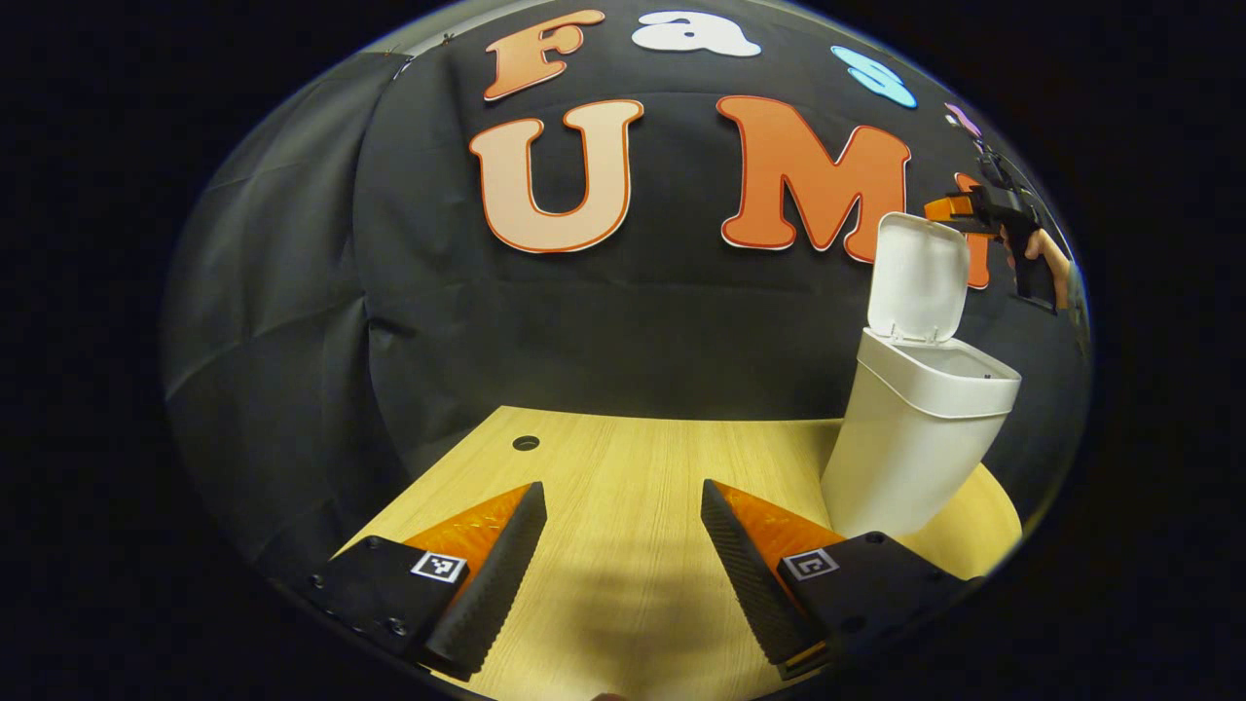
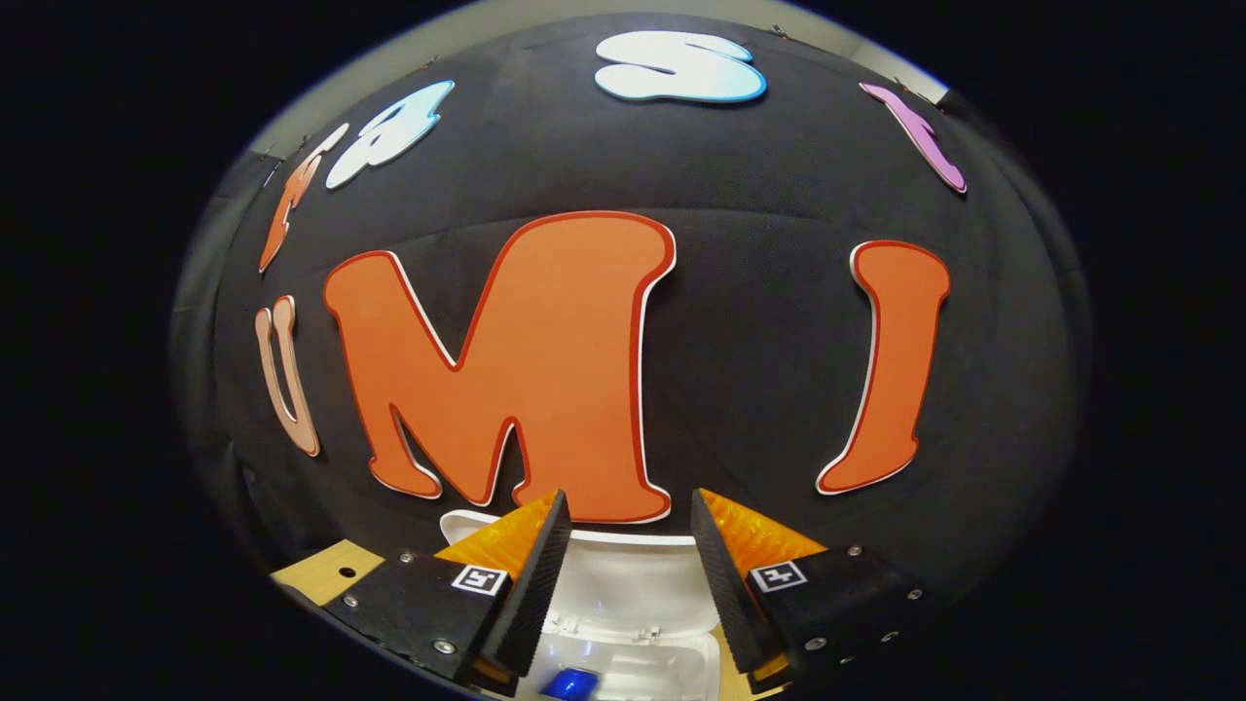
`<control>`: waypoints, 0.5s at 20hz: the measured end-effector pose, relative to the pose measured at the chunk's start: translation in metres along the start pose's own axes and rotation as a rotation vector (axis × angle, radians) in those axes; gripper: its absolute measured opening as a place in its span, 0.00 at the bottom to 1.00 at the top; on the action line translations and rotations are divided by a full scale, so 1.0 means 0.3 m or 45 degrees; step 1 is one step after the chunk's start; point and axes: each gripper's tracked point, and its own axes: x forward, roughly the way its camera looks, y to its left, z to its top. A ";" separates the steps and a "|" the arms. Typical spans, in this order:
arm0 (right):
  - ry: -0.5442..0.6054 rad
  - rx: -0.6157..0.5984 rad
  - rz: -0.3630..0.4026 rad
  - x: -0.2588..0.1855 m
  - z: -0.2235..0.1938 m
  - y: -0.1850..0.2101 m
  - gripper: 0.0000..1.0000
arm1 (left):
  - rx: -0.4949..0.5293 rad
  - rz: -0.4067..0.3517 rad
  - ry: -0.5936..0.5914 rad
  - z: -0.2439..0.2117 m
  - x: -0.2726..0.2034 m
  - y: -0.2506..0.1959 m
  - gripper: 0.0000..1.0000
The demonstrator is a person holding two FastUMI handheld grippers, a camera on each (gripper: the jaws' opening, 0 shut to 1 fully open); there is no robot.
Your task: Press the lid of the desktop garbage bin to open it, pick up the crumpled paper on the desktop and throw it into the bin, then pick up the pop can on the desktop and drop it into the bin, and finally close the garbage bin lid.
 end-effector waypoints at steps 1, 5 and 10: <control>0.014 -0.001 0.010 -0.011 -0.006 0.002 0.75 | -0.002 -0.006 0.003 0.002 -0.002 -0.010 1.00; 0.046 -0.008 0.054 -0.074 -0.028 0.015 0.76 | -0.011 -0.026 0.003 -0.004 -0.010 -0.041 1.00; 0.160 0.005 0.125 -0.149 -0.104 0.044 0.76 | 0.008 -0.047 -0.011 -0.001 -0.031 -0.074 1.00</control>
